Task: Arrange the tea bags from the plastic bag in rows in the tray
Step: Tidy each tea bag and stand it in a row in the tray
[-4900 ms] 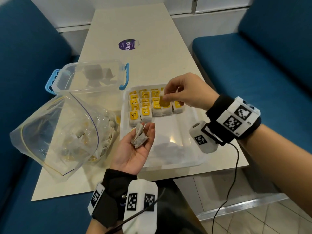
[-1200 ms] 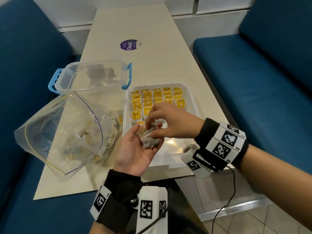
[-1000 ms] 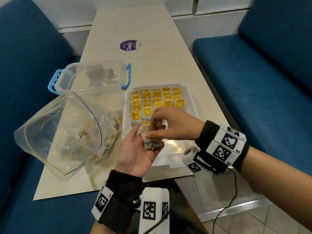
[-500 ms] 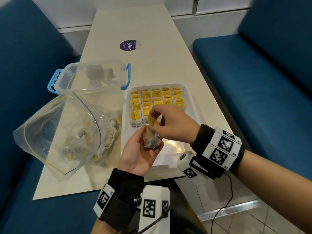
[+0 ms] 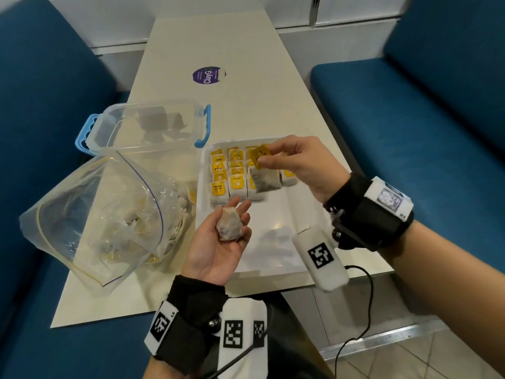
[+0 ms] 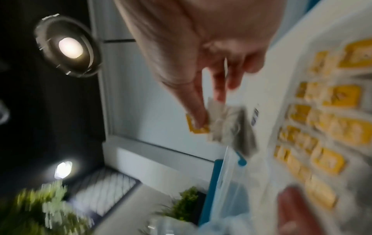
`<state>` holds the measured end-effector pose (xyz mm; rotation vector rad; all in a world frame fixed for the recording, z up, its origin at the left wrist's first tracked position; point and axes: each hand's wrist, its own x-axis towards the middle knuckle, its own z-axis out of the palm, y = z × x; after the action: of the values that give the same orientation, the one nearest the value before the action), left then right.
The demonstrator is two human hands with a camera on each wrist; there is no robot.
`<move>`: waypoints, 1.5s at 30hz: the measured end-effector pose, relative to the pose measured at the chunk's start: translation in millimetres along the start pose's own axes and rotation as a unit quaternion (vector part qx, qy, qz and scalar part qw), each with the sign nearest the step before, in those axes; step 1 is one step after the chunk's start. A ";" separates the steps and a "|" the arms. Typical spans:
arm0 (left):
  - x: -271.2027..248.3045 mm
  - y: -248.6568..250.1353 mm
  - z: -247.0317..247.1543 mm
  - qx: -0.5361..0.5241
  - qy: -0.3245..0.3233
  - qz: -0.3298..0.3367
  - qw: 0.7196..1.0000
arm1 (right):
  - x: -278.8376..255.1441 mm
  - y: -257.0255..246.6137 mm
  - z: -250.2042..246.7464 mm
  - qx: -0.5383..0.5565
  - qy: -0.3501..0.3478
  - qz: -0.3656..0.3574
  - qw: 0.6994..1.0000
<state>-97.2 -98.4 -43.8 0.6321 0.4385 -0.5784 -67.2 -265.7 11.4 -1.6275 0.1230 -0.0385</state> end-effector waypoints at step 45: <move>1.7 -4.5 0.2 -0.003 0.006 -0.008 1.000 | 21.7 10.5 -16.8 -0.330 -0.048 -0.038 0.942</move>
<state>-98.6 -102.1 -46.4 0.6270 0.4569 -0.5881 -47.9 -285.3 0.9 -2.3019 -0.0071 0.0270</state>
